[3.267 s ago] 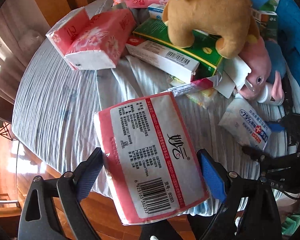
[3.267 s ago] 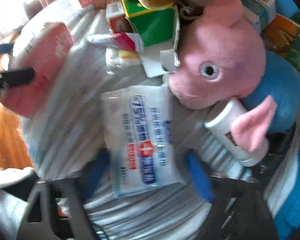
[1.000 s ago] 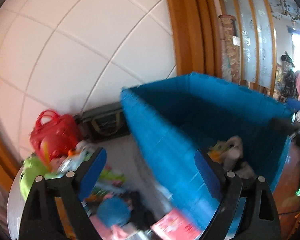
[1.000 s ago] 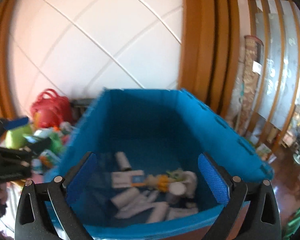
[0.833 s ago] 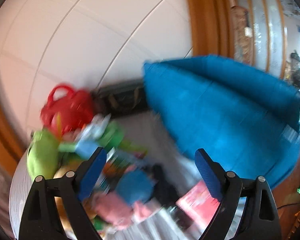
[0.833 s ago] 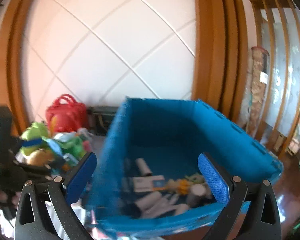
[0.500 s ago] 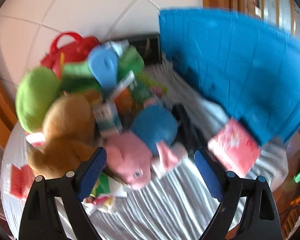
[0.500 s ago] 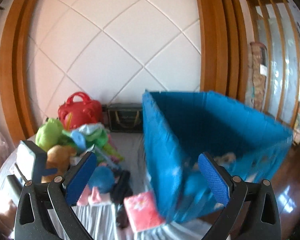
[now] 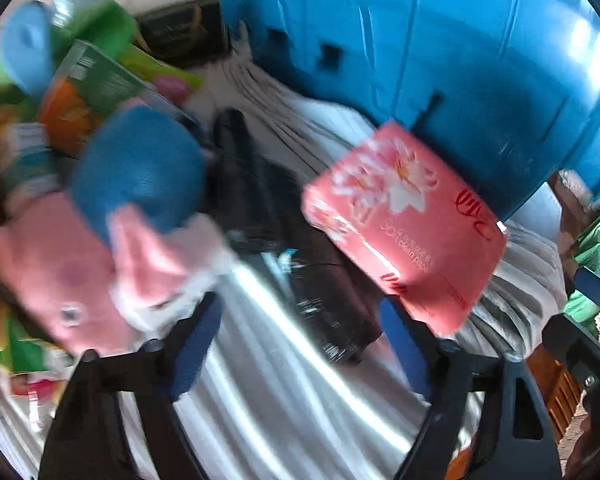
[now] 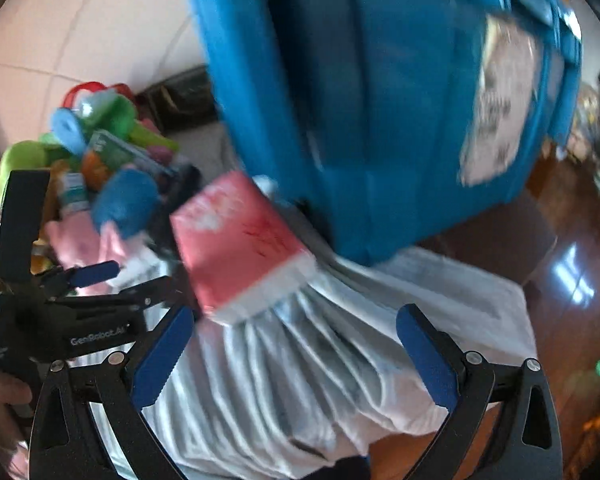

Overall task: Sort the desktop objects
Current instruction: 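Move both open tools back over the pile beside the crate, then grasp the black wrapped roll with the left tool while the right tool grasps the pink tissue pack, then carry the black roll and pink tissue pack over the blue crate with both tools, then open both tools to drop the black roll and tissue pack into the crate, then move both open tools back over the pile of plush toys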

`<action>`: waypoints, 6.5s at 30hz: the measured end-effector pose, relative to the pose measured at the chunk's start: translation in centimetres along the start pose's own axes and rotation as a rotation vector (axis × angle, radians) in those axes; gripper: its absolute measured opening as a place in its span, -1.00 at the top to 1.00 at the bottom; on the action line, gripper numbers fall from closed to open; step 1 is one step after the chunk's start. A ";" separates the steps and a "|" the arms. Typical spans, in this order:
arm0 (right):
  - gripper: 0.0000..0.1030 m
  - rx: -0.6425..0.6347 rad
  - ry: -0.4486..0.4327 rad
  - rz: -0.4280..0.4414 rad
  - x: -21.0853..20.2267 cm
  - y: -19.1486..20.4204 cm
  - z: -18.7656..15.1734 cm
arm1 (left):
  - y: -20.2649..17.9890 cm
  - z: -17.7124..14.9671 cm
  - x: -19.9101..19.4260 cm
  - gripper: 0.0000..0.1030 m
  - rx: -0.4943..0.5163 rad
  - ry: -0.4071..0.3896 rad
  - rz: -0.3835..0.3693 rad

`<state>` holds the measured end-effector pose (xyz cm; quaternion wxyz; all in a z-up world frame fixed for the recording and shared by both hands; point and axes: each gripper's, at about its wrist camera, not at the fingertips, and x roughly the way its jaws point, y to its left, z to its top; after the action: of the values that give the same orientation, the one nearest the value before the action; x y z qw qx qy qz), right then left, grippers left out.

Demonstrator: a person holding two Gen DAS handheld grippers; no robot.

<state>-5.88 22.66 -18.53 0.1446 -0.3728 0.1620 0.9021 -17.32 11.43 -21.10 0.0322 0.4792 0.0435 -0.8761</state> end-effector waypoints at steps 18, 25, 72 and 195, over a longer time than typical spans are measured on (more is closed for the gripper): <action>-1.00 -0.249 -0.031 0.065 6.9 4.6 0.2 | 2.9 -3.8 -1.2 0.33 -0.062 0.037 0.036; -0.40 -0.220 -0.025 0.034 8.1 5.3 0.4 | 3.6 -3.6 -0.6 0.33 -0.033 0.033 0.022; -1.00 -0.477 -0.126 0.155 9.0 7.5 1.8 | 1.4 -6.8 -1.8 0.32 -0.336 -0.042 0.201; -0.99 -0.453 0.242 0.056 0.7 -10.0 41.0 | -12.2 35.9 -16.3 -0.47 -0.136 -0.191 0.150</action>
<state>-28.22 48.18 6.58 0.0118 -0.4961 -0.0176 0.8680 -39.74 19.94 12.45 0.1339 0.3921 0.0637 -0.9079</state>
